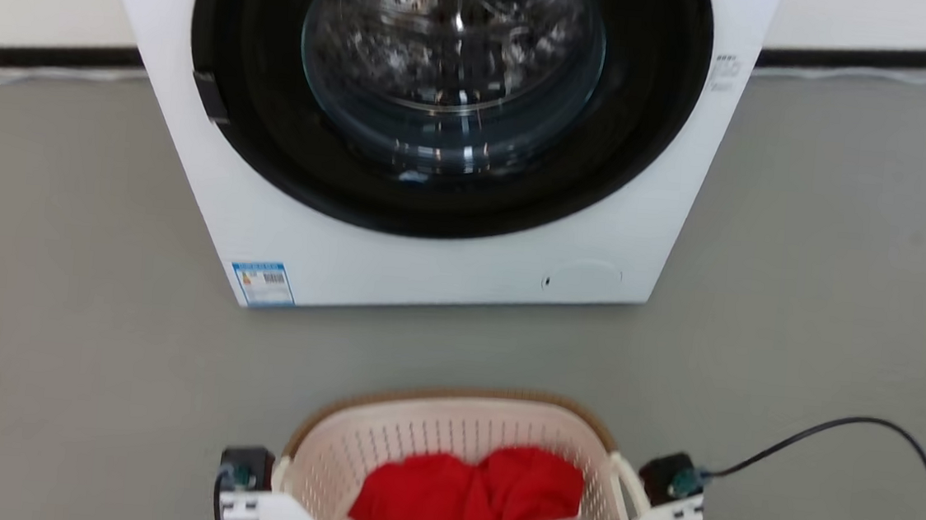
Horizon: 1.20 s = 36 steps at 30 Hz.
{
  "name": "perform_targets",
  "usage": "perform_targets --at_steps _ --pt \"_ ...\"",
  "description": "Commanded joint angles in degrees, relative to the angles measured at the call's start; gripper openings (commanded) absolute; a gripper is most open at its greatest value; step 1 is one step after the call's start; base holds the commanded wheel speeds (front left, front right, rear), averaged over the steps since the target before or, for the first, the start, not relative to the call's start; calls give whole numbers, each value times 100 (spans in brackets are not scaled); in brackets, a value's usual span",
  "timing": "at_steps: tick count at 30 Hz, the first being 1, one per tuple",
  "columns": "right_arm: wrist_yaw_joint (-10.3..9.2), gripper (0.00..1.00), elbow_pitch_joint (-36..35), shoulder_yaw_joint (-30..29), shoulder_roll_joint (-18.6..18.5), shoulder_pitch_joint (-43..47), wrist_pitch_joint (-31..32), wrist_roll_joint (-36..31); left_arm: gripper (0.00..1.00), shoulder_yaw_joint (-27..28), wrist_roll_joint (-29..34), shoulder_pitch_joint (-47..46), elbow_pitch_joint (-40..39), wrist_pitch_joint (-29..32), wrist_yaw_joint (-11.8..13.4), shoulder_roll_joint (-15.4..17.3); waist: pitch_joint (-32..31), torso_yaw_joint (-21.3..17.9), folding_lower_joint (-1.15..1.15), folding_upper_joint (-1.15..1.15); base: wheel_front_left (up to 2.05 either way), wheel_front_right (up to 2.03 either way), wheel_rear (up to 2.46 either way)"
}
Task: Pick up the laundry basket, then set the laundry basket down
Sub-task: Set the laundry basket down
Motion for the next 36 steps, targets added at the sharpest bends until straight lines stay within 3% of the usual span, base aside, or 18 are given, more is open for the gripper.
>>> perform_targets --at_steps 1,10,21,30,36 --pt "147 0 -96 86 164 -150 -143 -133 0 135 -33 -524 -101 -176 56 59 301 -10 0 0 0 0 0" --pt "147 0 -32 -274 164 -1173 -804 -175 0 226 89 -1697 -53 -414 7 143 1937 -10 0 0 0 0 0" --pt "147 0 353 -859 164 -2708 -1638 -263 0 327 450 -3215 -290 -463 203 347 3917 121 0 0 0 0 0" --pt "147 0 548 -1287 164 -3280 -1793 -503 0 594 834 -3522 -864 -464 449 517 4624 200 0 0 0 0 0" --pt "147 0 522 -1888 164 -3401 -1798 -830 0 812 1258 -3442 -1410 -465 659 675 4862 206 0 0 0 0 0"
